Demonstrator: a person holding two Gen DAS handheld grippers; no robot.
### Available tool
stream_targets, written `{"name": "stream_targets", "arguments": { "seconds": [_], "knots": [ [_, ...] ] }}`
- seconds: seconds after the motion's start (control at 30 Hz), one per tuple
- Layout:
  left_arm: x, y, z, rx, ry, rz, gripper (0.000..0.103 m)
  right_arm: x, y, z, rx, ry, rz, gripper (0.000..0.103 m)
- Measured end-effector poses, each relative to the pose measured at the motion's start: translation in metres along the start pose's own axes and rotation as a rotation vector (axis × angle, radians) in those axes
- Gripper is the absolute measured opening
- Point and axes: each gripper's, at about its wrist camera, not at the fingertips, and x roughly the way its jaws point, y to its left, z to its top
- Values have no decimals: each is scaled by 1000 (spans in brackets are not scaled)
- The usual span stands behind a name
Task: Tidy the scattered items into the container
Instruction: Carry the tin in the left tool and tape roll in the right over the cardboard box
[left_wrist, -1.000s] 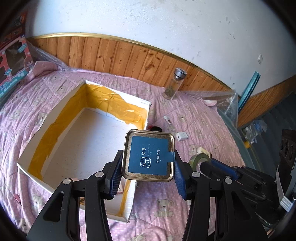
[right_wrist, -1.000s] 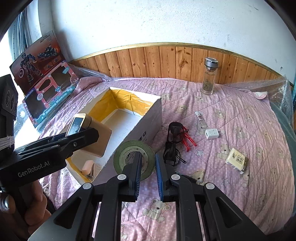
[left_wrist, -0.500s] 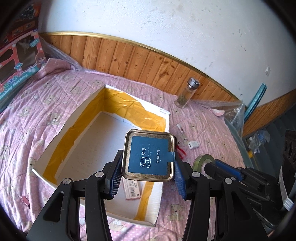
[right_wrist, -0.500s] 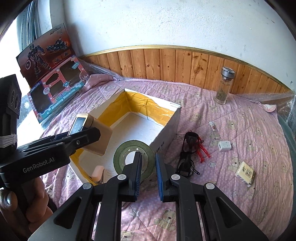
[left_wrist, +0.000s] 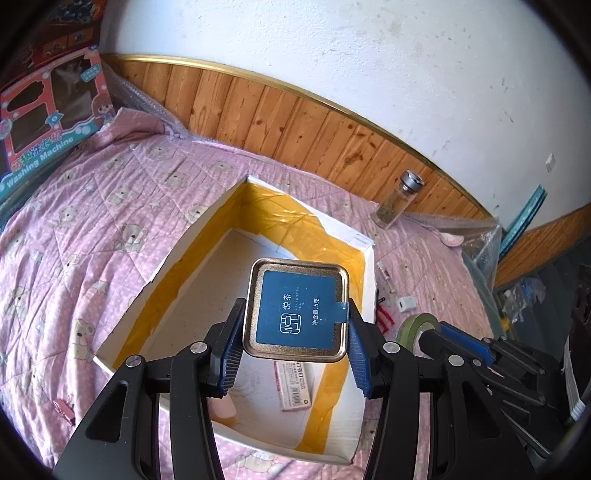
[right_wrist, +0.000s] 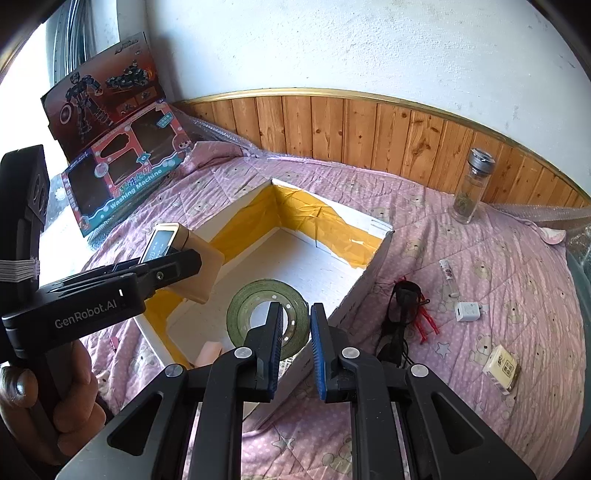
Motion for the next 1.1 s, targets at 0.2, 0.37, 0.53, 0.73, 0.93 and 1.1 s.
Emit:
{"name": "stream_targets", "arguments": {
  "seconds": [0.2,0.37,0.53,0.73,0.93,1.1],
  "knots": [
    [5,11,9,-6,4,17,52,12,4,9,-19,12,7,16],
    [11,15,17,-5,8,28,52,23,6,15,-31,28,13,16],
    [21,18,20,-5,22,40,52,36,6,19,-40,45,16,16],
    [37,19,22,-1,58,58,52,53,3,23,-45,71,21,16],
    [57,24,26,-6,106,83,52,72,1,26,-59,102,30,16],
    [72,24,30,-4,144,96,52,87,-3,29,-74,128,41,16]
  ]
}}
